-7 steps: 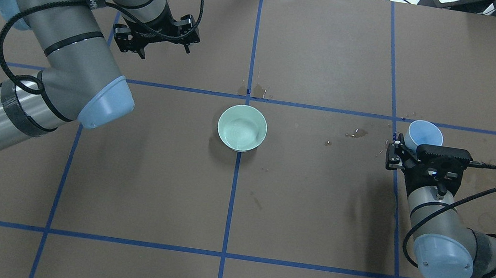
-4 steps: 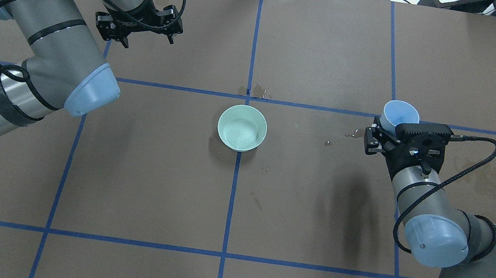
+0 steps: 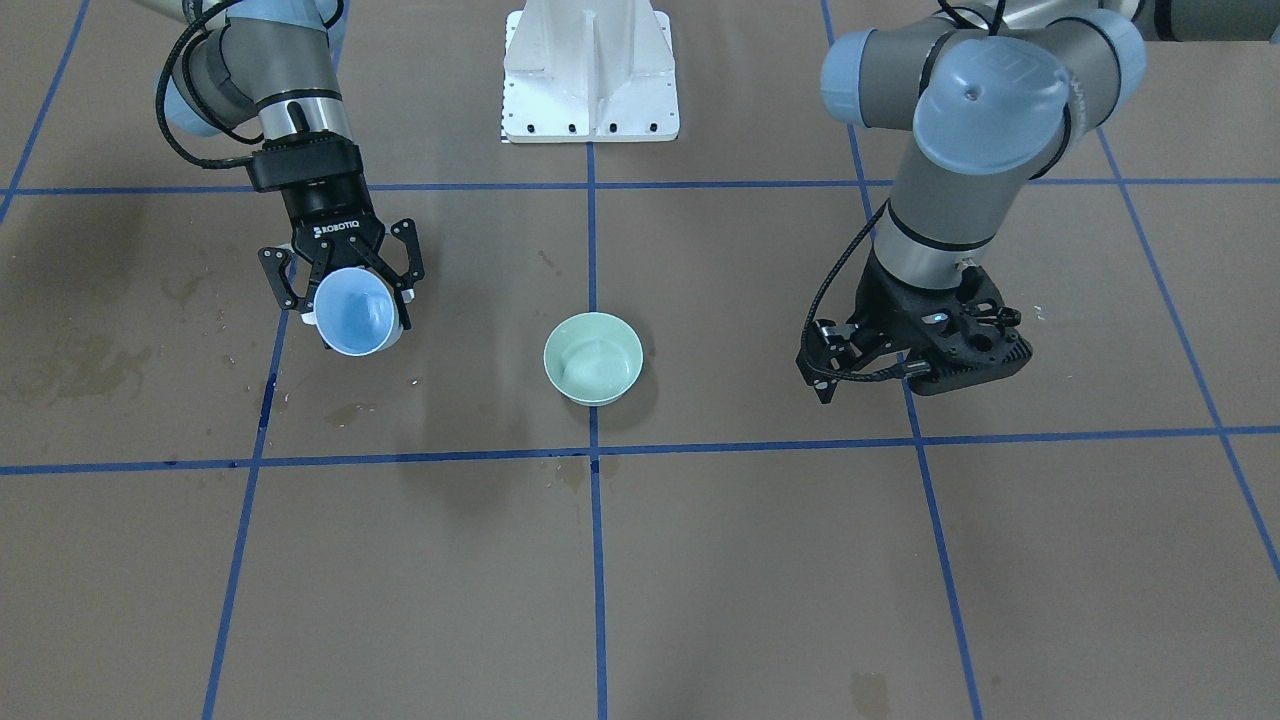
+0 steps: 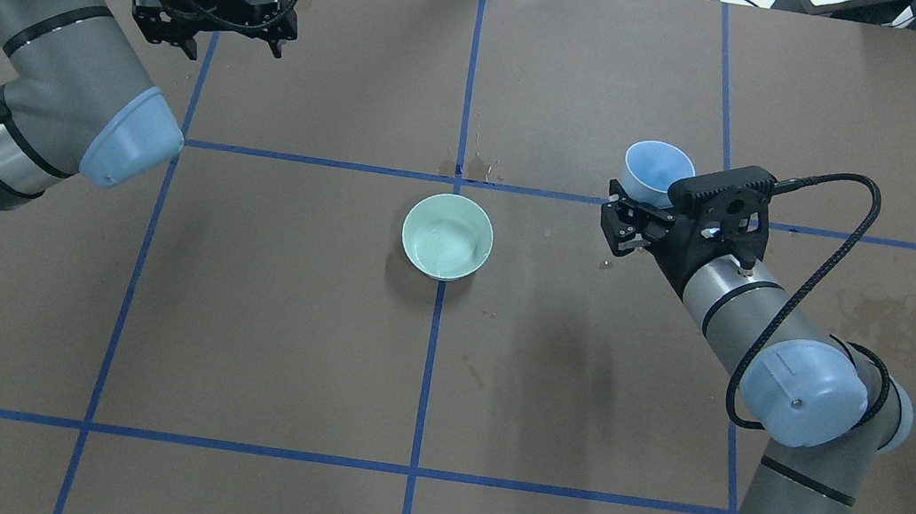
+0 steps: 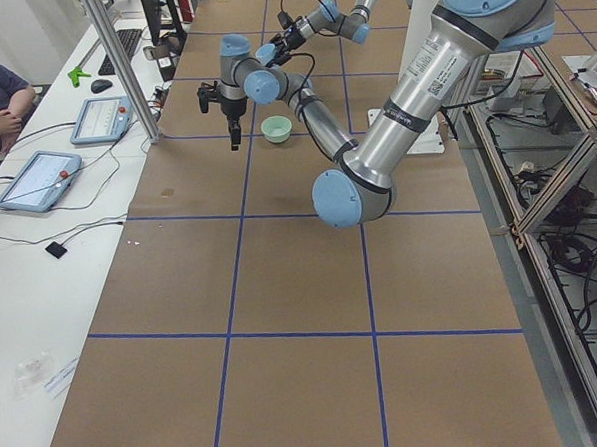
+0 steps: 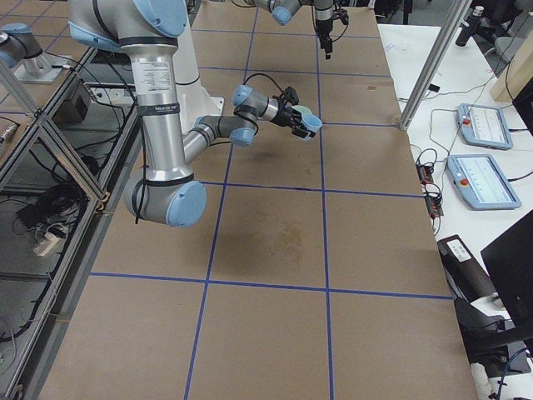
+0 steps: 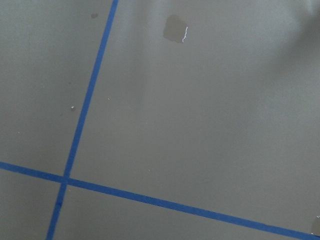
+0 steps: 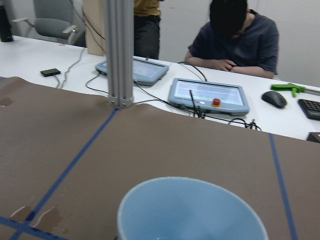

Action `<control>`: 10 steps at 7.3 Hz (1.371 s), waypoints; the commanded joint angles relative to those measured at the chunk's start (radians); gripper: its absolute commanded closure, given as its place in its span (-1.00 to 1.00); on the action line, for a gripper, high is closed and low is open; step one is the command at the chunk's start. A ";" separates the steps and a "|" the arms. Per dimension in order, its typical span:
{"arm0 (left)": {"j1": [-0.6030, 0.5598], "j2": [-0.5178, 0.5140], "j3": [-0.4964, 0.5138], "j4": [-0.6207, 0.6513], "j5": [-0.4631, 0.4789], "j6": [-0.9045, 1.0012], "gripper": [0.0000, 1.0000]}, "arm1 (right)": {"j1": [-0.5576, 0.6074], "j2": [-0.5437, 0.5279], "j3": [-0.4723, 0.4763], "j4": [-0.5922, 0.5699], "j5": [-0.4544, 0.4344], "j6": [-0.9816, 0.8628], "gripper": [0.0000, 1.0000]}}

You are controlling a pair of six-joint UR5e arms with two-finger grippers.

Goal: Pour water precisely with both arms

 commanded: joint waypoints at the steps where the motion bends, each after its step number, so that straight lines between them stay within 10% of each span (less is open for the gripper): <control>1: -0.021 0.018 0.001 0.001 -0.001 0.042 -1.00 | -0.008 0.020 -0.117 0.244 0.086 -0.081 1.00; 10: -0.067 0.039 0.011 0.001 -0.044 0.085 -1.00 | -0.008 0.144 -0.162 0.207 0.454 -0.310 1.00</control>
